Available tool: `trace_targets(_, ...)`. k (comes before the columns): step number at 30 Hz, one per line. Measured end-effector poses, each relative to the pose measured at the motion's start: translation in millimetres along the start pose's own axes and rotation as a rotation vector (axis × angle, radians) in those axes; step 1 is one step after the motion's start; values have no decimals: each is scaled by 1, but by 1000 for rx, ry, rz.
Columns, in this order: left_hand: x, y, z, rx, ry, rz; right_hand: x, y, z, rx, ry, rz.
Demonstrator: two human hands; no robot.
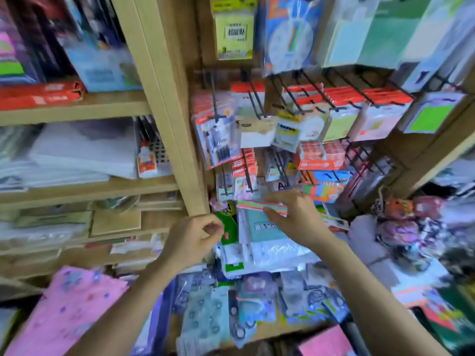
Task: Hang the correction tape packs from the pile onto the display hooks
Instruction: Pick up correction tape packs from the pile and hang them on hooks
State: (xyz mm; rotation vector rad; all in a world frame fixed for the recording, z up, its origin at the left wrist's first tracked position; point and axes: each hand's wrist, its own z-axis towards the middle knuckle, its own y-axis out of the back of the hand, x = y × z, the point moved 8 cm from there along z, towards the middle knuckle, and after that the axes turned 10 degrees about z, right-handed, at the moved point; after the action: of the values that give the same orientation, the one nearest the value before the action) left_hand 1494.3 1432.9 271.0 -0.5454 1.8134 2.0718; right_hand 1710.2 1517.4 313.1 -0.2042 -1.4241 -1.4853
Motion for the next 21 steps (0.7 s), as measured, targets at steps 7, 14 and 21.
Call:
trace_targets(7,70,-219,-116,499,463,-438,-165,-58,-123,181,-590,64)
trace_targets(14,92,-348,-195,676,939,-562,-289,-107,-255,277,-1007,100)
trace_targets(21,106,-445,-179,734,1111,-477,-388,-169,-329,298,-1222,187)
